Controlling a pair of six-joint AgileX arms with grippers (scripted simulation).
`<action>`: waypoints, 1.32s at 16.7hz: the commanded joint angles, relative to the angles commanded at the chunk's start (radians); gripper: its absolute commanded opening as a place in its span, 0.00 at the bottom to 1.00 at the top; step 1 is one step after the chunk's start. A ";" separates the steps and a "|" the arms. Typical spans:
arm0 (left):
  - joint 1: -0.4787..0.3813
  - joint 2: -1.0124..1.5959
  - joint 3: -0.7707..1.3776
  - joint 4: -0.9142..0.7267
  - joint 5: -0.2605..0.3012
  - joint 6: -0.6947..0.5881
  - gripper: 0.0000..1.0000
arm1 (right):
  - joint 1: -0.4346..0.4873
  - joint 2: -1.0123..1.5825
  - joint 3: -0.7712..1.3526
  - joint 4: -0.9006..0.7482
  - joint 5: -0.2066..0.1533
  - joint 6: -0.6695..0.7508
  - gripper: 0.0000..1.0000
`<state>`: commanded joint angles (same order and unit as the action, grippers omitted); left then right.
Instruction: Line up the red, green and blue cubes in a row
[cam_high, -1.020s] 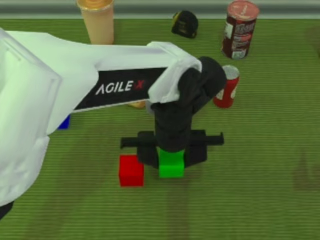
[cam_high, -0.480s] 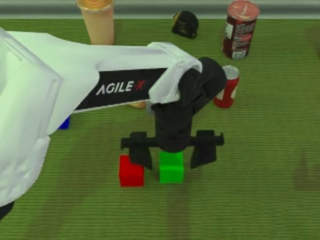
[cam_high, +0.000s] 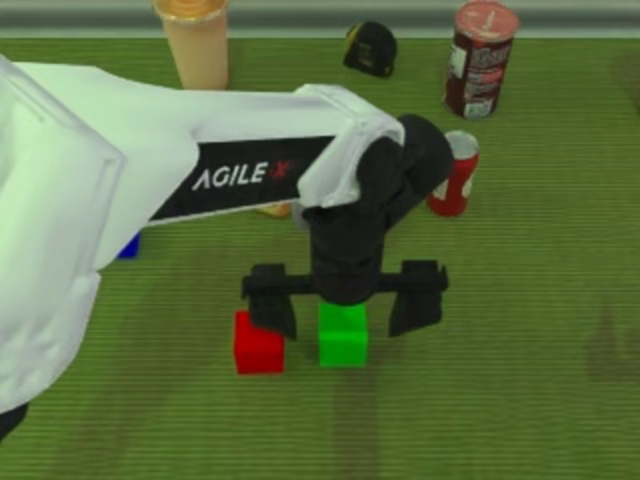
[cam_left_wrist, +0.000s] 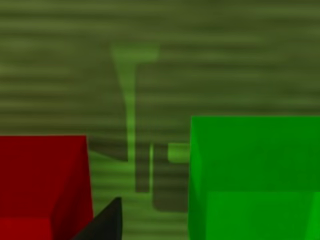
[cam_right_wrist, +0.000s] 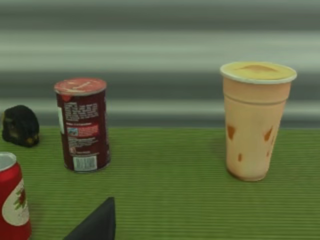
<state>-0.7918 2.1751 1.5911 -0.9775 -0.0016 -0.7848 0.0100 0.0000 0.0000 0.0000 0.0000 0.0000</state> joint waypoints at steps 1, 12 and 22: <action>0.000 -0.001 0.003 -0.003 0.000 0.000 1.00 | 0.000 0.000 0.000 0.000 0.000 0.000 1.00; 0.018 -0.065 0.182 -0.247 -0.001 -0.003 1.00 | 0.000 0.000 0.000 0.000 0.000 0.000 1.00; 0.284 -0.027 0.207 -0.245 0.002 0.261 1.00 | 0.000 0.000 0.000 0.000 0.000 0.000 1.00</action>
<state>-0.5083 2.1479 1.7986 -1.2222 0.0002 -0.5236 0.0100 0.0000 0.0000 0.0000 0.0000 0.0000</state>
